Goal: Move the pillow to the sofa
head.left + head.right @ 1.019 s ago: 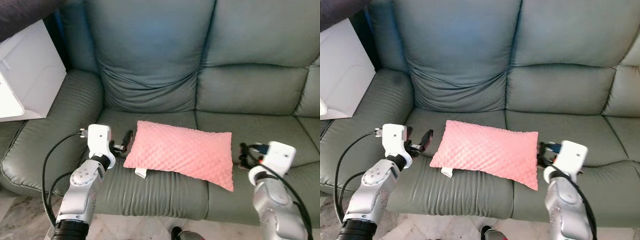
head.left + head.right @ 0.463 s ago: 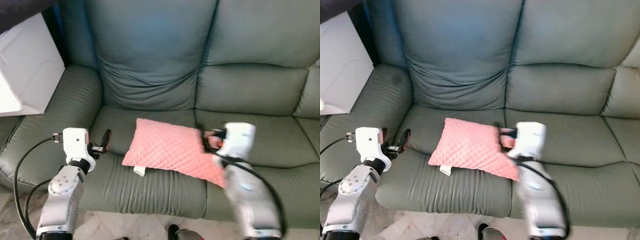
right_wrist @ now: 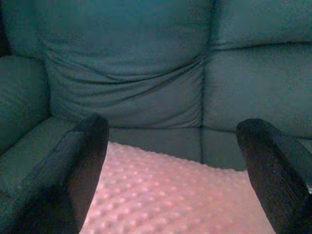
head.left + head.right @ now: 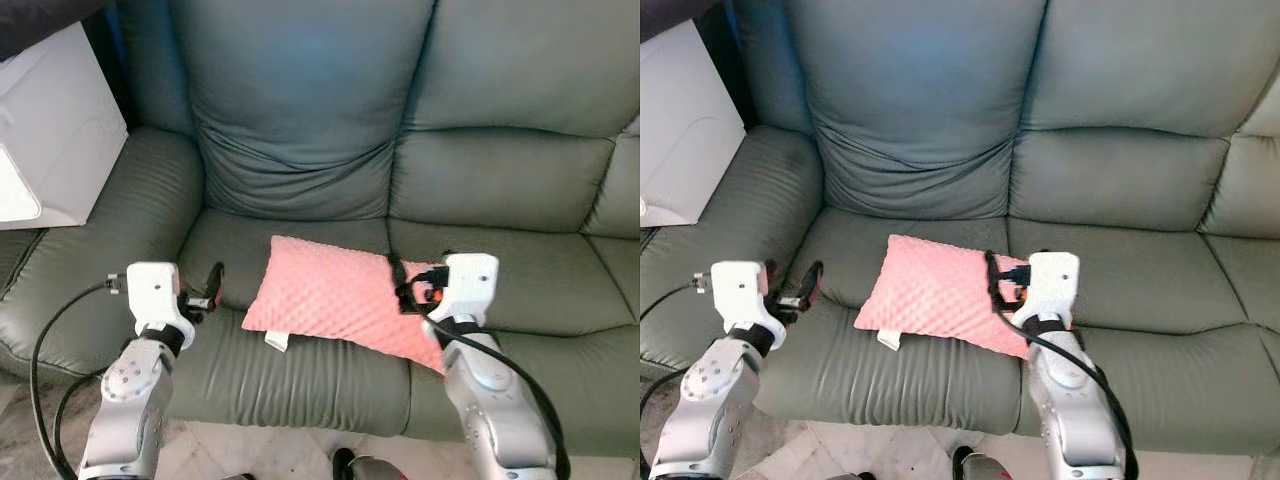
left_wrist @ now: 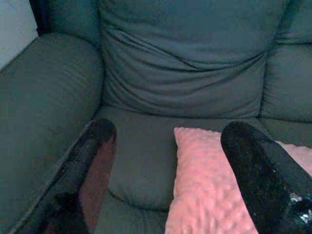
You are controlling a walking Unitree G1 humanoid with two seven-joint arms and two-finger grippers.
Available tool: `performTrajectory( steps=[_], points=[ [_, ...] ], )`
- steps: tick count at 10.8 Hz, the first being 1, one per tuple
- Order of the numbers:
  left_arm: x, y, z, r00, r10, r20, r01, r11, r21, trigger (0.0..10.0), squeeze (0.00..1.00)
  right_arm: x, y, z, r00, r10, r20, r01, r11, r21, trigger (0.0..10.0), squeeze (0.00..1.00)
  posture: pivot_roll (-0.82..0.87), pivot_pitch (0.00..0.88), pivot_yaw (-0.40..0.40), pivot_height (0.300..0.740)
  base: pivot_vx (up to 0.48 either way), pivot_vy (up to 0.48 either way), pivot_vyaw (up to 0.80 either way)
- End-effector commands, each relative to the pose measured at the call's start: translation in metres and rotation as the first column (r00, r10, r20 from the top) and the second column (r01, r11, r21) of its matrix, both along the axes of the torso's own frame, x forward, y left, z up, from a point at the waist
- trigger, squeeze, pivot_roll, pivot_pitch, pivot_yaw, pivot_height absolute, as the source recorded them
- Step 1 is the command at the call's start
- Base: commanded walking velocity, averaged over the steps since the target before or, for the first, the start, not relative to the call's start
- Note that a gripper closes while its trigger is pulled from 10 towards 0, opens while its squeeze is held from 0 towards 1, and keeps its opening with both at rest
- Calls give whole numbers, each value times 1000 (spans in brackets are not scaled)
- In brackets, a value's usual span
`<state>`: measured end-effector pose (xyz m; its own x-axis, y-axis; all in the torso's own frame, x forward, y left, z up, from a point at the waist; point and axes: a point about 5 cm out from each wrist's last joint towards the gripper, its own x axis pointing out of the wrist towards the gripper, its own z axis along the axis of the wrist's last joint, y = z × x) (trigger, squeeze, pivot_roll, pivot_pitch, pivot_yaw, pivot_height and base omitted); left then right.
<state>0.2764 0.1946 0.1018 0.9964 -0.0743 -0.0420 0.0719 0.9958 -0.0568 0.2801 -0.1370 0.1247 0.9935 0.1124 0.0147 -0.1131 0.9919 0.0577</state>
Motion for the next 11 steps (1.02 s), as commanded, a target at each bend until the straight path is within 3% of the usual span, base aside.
performTrajectory(
  steps=[1, 11],
  points=[
    [-2, 1, 3, 1000, 9, 15, -9, 1000, 5, 10000, 0, -2, -4, -1, 1000, -21, -1, 21, 1000, -5, 10000, 0, -57, 166, -15, 740, 0, 0, 0],
    [5, -7, 2, 999, -36, 2, 36, 999, 0, 10000, 0, -9, -18, -5, 996, -91, -9, 91, 996, -17, 10000, 0, -95, 181, -1, 581, 0, 0, 0]
  ],
)
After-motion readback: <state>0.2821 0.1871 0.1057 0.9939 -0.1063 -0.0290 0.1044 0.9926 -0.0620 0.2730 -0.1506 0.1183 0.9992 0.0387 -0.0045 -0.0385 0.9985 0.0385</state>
